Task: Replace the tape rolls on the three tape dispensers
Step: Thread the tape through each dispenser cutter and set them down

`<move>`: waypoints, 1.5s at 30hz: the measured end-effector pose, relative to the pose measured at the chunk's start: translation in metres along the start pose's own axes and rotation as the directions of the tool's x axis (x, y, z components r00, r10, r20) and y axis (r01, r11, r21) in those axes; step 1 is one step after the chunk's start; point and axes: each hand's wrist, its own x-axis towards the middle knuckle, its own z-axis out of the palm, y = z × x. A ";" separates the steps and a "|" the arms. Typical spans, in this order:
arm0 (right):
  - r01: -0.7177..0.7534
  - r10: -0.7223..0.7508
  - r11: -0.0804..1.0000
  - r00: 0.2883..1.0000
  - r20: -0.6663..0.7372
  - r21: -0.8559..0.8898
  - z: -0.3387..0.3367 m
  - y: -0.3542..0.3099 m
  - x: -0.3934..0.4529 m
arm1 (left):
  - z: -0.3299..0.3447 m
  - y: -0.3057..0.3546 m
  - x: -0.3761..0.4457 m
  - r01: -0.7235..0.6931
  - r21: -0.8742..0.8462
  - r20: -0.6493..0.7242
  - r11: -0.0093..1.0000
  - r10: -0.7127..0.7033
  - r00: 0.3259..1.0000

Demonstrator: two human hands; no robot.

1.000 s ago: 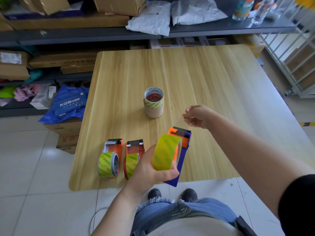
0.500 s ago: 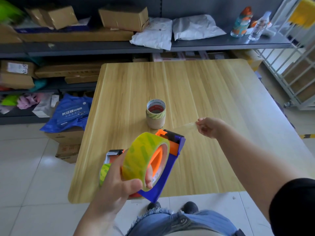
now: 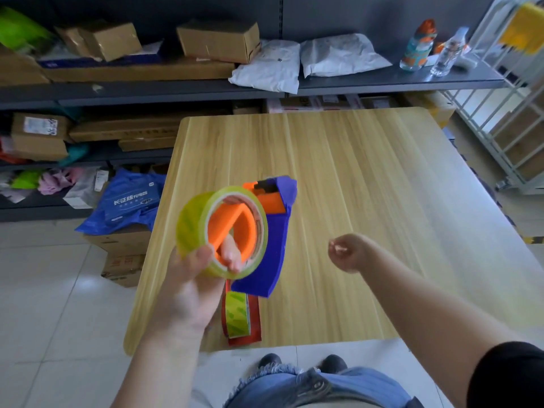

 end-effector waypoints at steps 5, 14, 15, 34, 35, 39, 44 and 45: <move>-0.257 0.215 0.951 0.950 0.227 0.173 -0.001 0.041 -0.005 | 0.022 0.017 0.007 -0.008 -0.060 0.072 0.998 0.012 0.997; -0.282 0.167 0.860 0.943 0.287 0.426 0.001 0.050 -0.017 | 0.021 0.014 0.015 -0.024 -0.135 -0.139 0.991 0.005 0.990; -0.293 0.171 0.858 0.938 0.303 0.421 0.003 0.051 -0.018 | 0.020 0.014 0.016 -0.033 -0.144 -0.154 0.989 0.011 0.988; -0.004 -0.056 0.989 0.915 0.400 0.147 0.012 0.054 -0.040 | 0.017 0.028 0.021 -0.125 -0.272 -0.324 0.954 0.031 0.946; 0.063 -0.078 0.997 0.920 0.384 0.053 0.012 0.055 -0.041 | 0.018 0.029 0.023 -0.131 -0.269 -0.338 0.954 0.034 0.940; 0.239 -0.204 0.967 0.929 0.307 -0.082 0.013 0.060 -0.047 | 0.025 0.032 0.030 -0.157 -0.267 -0.410 0.951 0.036 0.911; 0.485 -0.477 0.873 0.870 0.122 -0.045 0.015 0.070 -0.053 | 0.027 0.023 0.040 -0.139 -0.273 -0.555 0.952 -0.038 0.831; 0.516 -0.512 0.856 0.855 0.088 -0.040 0.016 0.070 -0.055 | 0.025 0.022 0.041 -0.140 -0.276 -0.576 0.951 -0.047 0.816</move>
